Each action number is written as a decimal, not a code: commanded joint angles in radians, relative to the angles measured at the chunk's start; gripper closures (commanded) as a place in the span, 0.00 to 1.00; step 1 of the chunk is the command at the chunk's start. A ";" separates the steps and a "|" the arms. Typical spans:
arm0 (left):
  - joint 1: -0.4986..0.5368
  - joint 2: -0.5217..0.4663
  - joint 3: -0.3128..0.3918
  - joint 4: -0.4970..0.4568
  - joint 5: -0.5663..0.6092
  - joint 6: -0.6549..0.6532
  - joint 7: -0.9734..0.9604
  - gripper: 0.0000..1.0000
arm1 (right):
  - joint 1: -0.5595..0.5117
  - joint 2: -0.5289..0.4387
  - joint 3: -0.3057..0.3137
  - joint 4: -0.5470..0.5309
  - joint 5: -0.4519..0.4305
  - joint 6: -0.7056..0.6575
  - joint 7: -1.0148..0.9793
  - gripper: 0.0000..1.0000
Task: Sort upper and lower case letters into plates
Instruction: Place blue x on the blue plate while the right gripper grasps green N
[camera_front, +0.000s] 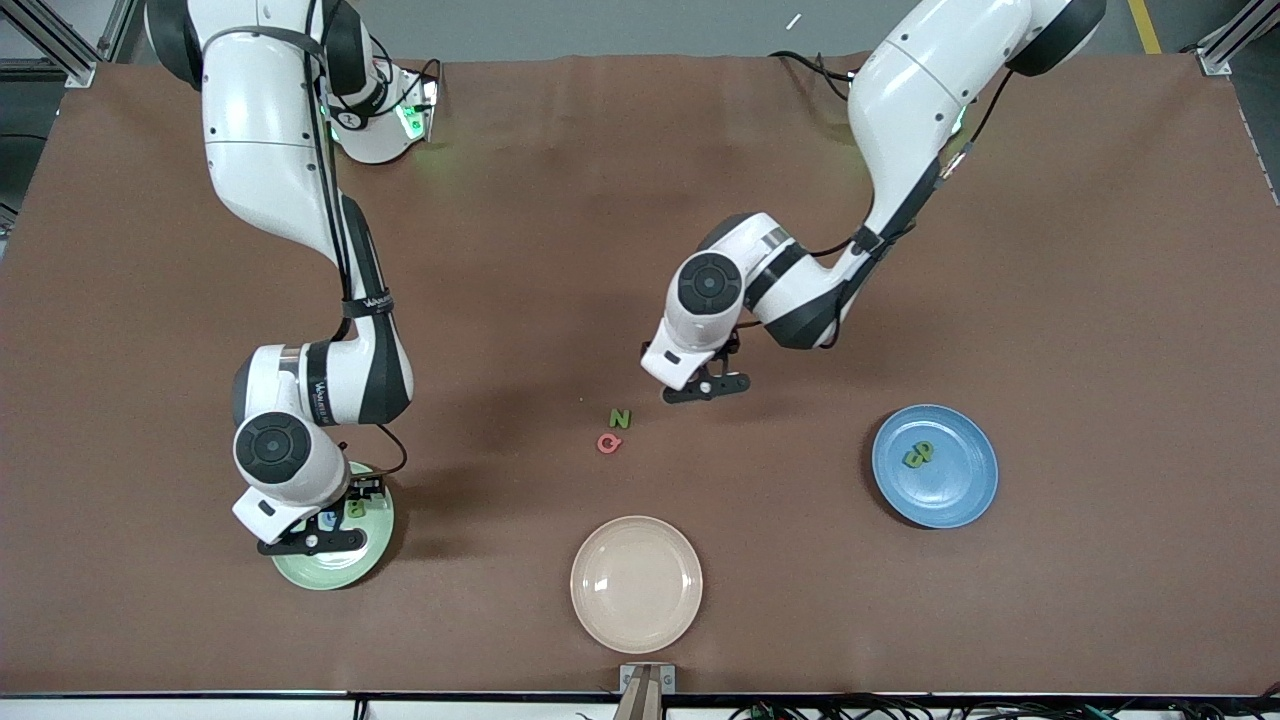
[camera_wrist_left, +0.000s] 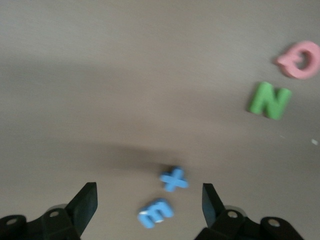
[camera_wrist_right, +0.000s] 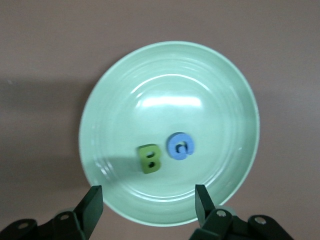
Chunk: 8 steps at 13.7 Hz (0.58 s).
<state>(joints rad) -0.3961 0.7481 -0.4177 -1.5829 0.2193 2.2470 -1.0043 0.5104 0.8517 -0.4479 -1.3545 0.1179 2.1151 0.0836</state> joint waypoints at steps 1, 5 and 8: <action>-0.035 0.043 0.008 0.001 0.038 0.075 0.018 0.23 | 0.049 -0.017 0.026 -0.011 0.061 -0.009 0.146 0.17; -0.040 0.077 0.008 0.001 0.080 0.082 -0.005 0.30 | 0.172 -0.017 0.028 -0.005 0.189 0.002 0.393 0.17; -0.038 0.080 0.010 -0.005 0.078 0.080 -0.074 0.30 | 0.226 -0.014 0.028 0.000 0.235 0.017 0.517 0.17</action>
<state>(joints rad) -0.4322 0.8313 -0.4108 -1.5836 0.2826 2.3207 -1.0284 0.7250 0.8498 -0.4162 -1.3451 0.3191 2.1216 0.5358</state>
